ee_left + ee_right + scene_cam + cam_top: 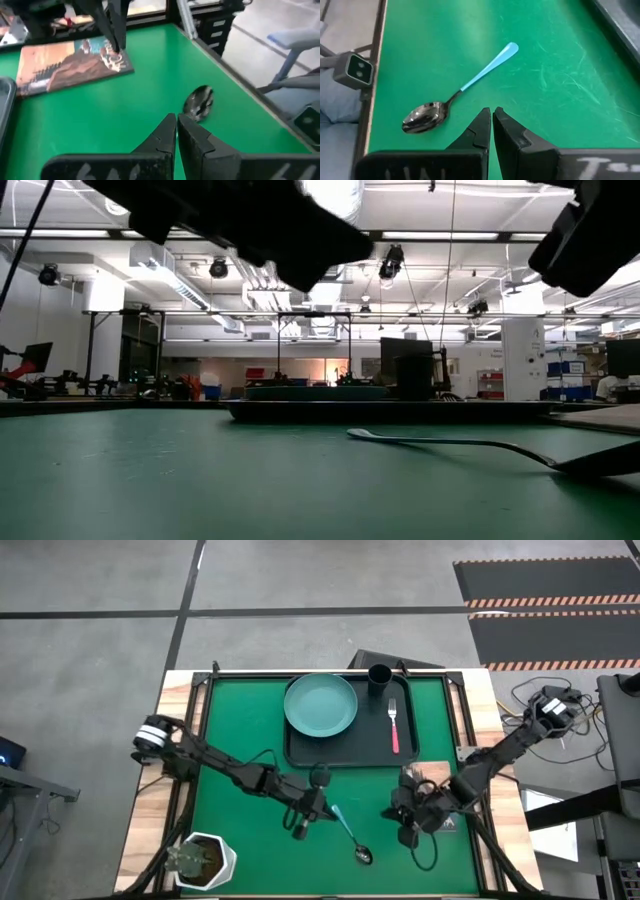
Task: Pick and place plate/cup/fork/spoon on tray
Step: Put the blue spoon on the black serving tray to the right of the green plate
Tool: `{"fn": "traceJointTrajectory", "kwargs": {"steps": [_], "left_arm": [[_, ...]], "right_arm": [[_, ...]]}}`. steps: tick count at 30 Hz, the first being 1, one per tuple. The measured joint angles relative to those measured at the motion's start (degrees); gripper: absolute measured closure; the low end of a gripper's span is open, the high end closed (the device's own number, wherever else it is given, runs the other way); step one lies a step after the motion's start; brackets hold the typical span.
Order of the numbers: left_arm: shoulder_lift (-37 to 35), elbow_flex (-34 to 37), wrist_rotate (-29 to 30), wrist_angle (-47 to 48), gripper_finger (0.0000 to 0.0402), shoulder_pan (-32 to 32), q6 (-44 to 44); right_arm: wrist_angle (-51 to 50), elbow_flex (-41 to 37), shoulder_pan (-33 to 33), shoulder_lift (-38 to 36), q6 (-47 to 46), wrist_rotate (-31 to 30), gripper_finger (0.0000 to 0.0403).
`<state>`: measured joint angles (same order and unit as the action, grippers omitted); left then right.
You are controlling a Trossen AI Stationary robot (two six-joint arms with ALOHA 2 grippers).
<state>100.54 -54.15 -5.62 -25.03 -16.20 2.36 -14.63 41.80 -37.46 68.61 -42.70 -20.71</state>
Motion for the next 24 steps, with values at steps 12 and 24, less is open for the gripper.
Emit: {"fn": "traceJointTrajectory", "kwargs": {"steps": [12,24], "left_arm": [[11.5,-10.3,-0.1,8.8,0.0356,0.1,1.7],[15.9,-9.2,-2.6,6.8,0.0232,0.1,7.2]], "right_arm": [[-0.1,0.0,-0.8,-3.0,2.9,-3.4,0.0394],[-0.2,-0.1,-0.6,-3.0,4.8,-5.4,0.0394]]}}
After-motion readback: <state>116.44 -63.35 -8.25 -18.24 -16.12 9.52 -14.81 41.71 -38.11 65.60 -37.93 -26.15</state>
